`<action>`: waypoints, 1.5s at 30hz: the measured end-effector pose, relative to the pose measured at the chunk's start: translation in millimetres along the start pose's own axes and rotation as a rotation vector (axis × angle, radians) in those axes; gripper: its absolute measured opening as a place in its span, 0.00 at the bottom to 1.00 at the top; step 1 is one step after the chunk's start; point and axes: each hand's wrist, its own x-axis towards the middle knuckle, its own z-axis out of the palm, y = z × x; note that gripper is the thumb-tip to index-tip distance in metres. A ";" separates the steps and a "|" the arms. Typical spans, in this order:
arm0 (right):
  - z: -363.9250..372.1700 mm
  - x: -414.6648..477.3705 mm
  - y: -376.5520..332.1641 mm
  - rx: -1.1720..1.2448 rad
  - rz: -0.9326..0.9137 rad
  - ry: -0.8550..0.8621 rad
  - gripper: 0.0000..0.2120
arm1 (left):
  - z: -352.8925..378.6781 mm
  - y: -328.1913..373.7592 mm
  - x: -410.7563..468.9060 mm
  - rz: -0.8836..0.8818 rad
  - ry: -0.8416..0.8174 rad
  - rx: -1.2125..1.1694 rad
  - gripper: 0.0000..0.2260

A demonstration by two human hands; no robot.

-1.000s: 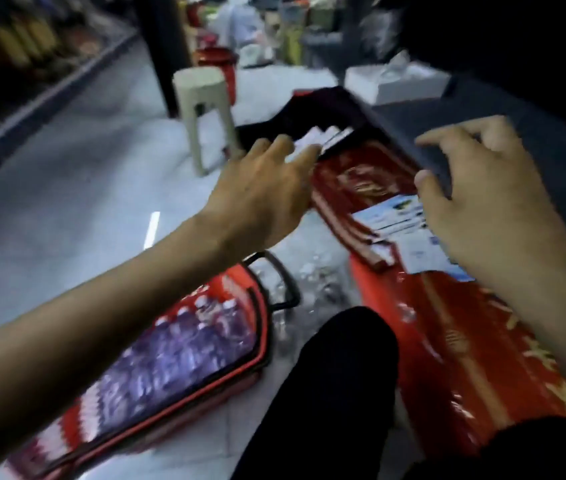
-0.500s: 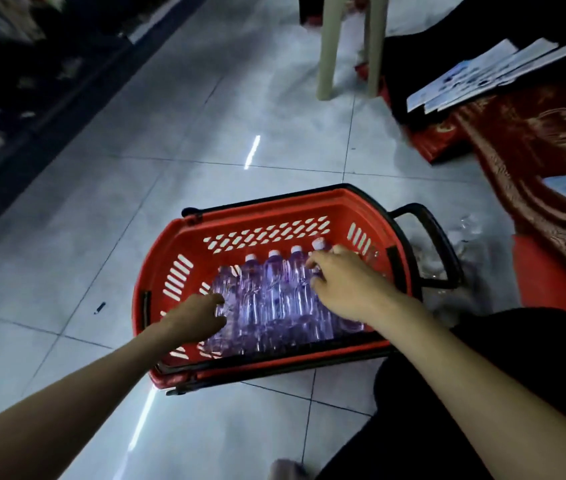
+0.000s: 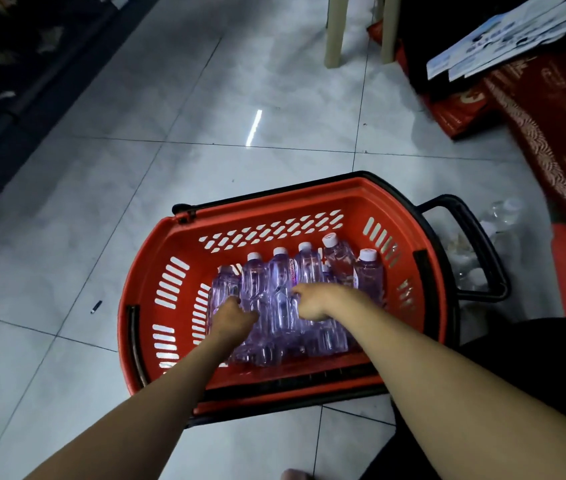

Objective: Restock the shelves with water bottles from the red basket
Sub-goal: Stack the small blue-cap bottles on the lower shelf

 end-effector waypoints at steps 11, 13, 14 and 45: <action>35.1 32.4 26.6 0.214 0.107 0.083 0.25 | 47.7 26.1 2.9 0.405 0.177 0.685 0.31; 37.7 36.6 23.1 0.205 0.115 0.159 0.25 | 54.4 31.7 2.3 0.360 0.175 0.727 0.35; 38.8 38.5 21.0 0.189 0.119 0.190 0.26 | 58.1 35.0 2.2 0.336 0.171 0.743 0.35; 15.8 19.4 79.1 0.951 0.175 -0.030 0.48 | 33.7 46.9 -17.9 -0.051 -0.344 -0.559 0.31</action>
